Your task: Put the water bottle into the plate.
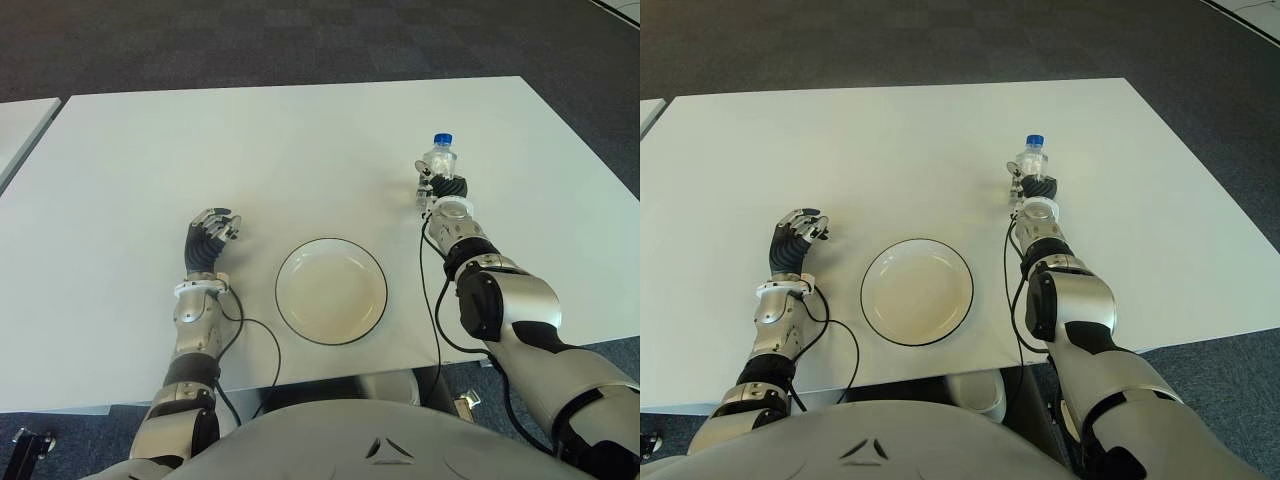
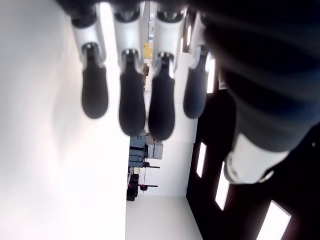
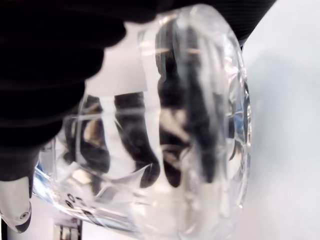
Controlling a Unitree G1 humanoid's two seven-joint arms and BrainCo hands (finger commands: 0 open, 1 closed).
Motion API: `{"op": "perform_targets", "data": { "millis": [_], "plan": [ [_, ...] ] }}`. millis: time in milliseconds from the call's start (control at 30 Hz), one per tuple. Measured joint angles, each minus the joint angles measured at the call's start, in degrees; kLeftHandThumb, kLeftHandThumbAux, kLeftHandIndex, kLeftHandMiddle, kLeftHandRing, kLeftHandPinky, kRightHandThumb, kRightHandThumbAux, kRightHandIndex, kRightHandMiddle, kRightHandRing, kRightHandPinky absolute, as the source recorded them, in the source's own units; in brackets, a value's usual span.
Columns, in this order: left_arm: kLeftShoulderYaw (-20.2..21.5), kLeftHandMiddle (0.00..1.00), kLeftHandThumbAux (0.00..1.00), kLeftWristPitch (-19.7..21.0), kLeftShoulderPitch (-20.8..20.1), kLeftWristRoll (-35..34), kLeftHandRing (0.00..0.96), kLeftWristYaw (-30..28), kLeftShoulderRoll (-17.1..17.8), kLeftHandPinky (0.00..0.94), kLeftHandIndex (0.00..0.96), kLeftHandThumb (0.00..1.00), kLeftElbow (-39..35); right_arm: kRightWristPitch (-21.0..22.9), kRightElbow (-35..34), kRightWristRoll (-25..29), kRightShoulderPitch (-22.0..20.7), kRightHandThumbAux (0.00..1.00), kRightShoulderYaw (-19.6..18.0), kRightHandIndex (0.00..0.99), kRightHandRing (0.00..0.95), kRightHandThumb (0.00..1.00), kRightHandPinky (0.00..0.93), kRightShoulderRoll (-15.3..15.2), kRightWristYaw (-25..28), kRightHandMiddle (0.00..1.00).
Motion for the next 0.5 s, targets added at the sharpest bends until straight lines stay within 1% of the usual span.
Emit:
{"op": "perform_targets", "data": {
  "millis": [100, 200, 300, 333, 500],
  "plan": [
    [0.0, 0.596, 0.710, 0.0, 0.0, 0.2, 0.580, 0.1, 0.0, 0.558, 0.435, 0.709, 0.0, -1.9, -0.1, 0.5, 0.0, 0.730, -0.4, 0.434, 0.726, 0.697, 0.738, 0.7, 0.2, 0.728],
    [0.0, 0.592, 0.710, 0.0, 0.0, 0.2, 0.574, 0.1, 0.0, 0.550, 0.435, 0.708, 0.0, -3.6, 0.0, 0.7, 0.2, 0.729, -0.3, 0.435, 0.743, 0.698, 0.766, 1.4, 1.1, 0.743],
    [0.0, 0.591, 0.710, -0.1, 0.0, 0.2, 0.573, 0.1, 0.0, 0.553, 0.435, 0.708, 0.1, -6.7, 0.0, 0.5, 1.0, 0.729, 0.5, 0.436, 0.760, 0.699, 0.790, 1.9, 4.0, 0.757],
    [0.0, 0.592, 0.710, -0.1, -0.1, 0.2, 0.574, 0.1, -0.1, 0.557, 0.435, 0.708, 0.1, -7.6, 0.1, 0.3, 1.3, 0.729, 0.9, 0.437, 0.781, 0.700, 0.810, 2.0, 5.0, 0.773],
    [0.0, 0.595, 0.710, -0.1, -0.1, 0.2, 0.578, 0.1, -0.1, 0.567, 0.435, 0.709, 0.1, -14.3, -0.1, -0.3, 3.2, 0.730, 2.8, 0.438, 0.829, 0.701, 0.847, 2.7, 9.6, 0.820]
  ]
}}
